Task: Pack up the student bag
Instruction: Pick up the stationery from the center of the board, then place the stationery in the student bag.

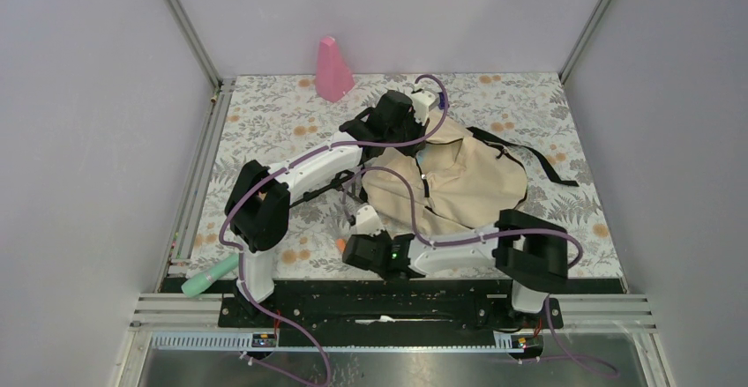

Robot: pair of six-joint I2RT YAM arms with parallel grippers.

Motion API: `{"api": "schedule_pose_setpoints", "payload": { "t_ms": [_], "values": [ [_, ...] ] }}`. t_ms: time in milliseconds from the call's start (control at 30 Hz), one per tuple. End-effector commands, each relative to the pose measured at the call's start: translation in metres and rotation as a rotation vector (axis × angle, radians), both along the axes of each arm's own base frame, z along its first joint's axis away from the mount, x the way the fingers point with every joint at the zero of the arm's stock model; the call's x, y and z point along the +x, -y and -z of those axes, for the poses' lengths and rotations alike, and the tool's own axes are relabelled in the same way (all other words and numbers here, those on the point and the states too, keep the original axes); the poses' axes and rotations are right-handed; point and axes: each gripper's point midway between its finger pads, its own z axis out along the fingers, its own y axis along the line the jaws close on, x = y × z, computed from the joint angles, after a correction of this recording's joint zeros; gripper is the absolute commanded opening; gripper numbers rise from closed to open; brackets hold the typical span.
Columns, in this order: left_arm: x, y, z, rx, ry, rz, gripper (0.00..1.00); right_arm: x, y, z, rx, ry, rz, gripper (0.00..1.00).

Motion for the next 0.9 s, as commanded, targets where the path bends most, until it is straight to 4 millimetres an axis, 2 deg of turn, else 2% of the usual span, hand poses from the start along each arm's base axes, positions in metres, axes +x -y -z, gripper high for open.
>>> {"api": "schedule_pose_setpoints", "payload": {
  "t_ms": [0, 100, 200, 400, 533, 700, 867],
  "values": [
    [0.008, -0.001, -0.061, -0.091, 0.137, -0.013, 0.0, 0.009, 0.018, -0.043, 0.061, 0.075, 0.029, 0.0],
    [0.009, -0.002, -0.06, -0.086, 0.137, -0.016, 0.0, 0.009, 0.027, -0.078, 0.131, 0.112, 0.001, 0.0],
    [0.009, -0.002, -0.059, -0.084, 0.136, -0.017, 0.0, 0.011, 0.046, -0.103, 0.154, 0.142, -0.002, 0.0],
    [0.011, -0.004, -0.056, -0.072, 0.141, -0.022, 0.0, 0.021, 0.09, -0.138, 0.222, 0.109, 0.032, 0.0],
    [0.011, -0.004, -0.055, -0.071, 0.143, -0.022, 0.0, 0.038, 0.131, -0.157, 0.259, 0.129, 0.108, 0.0],
    [0.011, -0.004, -0.054, -0.072, 0.141, -0.02, 0.0, 0.056, 0.169, -0.161, 0.289, 0.081, 0.206, 0.0],
    [0.01, -0.004, -0.056, -0.074, 0.143, -0.02, 0.0, 0.068, 0.177, -0.16, 0.343, -0.002, 0.23, 0.0]
  ]
}}
